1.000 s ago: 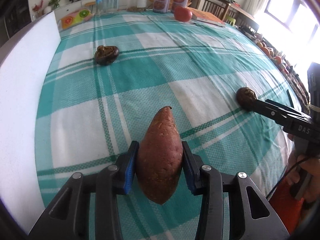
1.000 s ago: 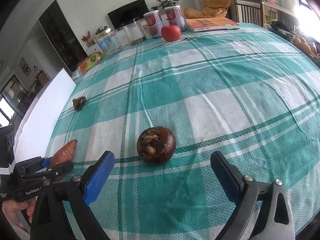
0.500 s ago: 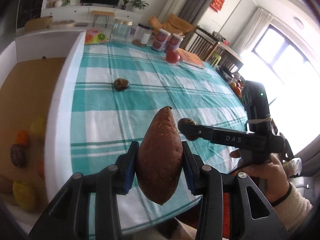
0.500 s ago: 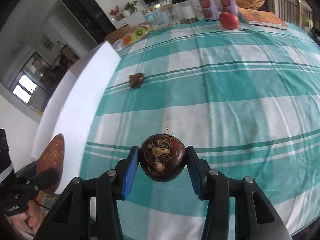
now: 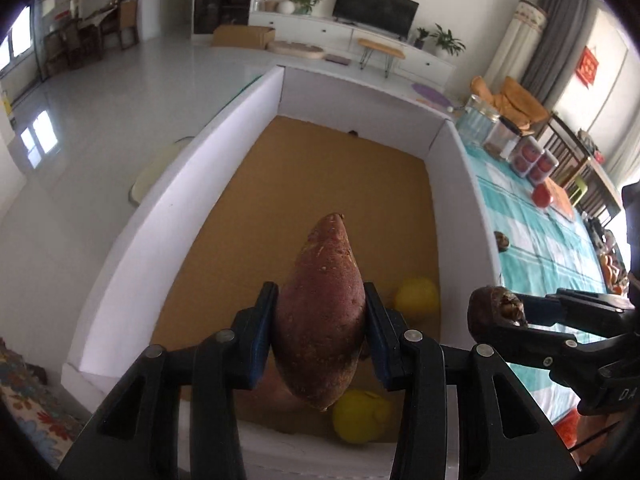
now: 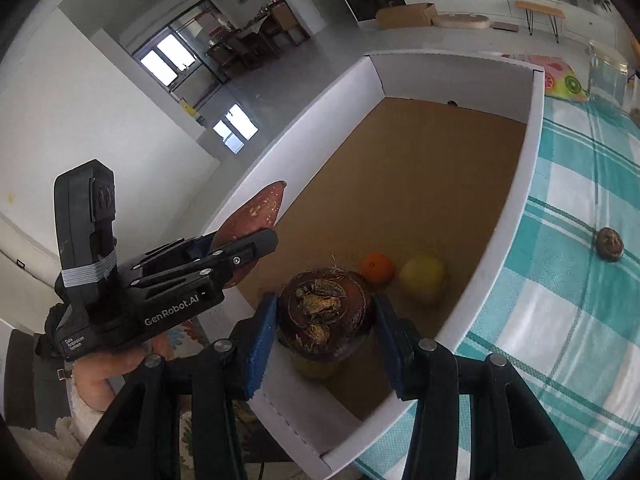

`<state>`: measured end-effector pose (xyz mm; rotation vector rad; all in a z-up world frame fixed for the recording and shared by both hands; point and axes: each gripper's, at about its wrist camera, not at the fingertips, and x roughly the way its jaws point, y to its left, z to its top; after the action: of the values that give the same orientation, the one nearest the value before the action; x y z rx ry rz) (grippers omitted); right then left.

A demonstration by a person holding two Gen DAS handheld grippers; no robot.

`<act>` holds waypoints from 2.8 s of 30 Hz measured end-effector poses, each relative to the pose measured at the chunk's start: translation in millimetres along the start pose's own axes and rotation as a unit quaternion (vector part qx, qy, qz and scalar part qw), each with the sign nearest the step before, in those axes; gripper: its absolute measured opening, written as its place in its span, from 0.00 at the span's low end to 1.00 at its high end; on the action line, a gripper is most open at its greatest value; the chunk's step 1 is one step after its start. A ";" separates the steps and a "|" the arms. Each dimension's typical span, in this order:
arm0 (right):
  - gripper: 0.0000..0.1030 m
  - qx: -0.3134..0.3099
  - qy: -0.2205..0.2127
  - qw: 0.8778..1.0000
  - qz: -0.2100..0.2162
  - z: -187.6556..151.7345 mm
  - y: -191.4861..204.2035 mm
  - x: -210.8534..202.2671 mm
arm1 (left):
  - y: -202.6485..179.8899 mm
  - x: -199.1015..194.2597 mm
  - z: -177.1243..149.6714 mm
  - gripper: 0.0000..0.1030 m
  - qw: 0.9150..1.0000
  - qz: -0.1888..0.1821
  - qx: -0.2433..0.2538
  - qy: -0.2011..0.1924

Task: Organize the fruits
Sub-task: 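Carry the sweet potato and a mangosteen into the box while both tools open, then move the left tool to the last mangosteen on the tablecloth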

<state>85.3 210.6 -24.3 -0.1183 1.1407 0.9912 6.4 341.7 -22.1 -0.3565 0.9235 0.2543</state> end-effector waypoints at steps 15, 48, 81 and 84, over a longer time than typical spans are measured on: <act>0.59 0.000 -0.019 0.998 -0.059 46.5 -8.9 13.0 | -0.3 13.8 12.3 0.74 0.999 0.046 0.012 -0.025; 0.90 0.229 -0.161 0.893 -0.351 -232.8 -298.7 -128.7 | -268.1 96.9 -99.3 0.79 0.979 -0.061 0.194 0.023; 1.00 0.225 -0.122 0.915 -0.310 -139.3 -418.5 -161.6 | -301.1 199.9 -10.5 0.93 0.981 -0.022 0.194 -0.010; 1.00 0.206 -0.134 0.909 -0.337 -82.6 -466.4 -166.8 | -301.1 200.3 -10.2 0.94 0.981 -0.020 0.194 -0.010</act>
<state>347.5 -209.2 -109.5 -0.0264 0.9282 0.1333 224.4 75.3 -133.2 -0.0114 0.9218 0.0368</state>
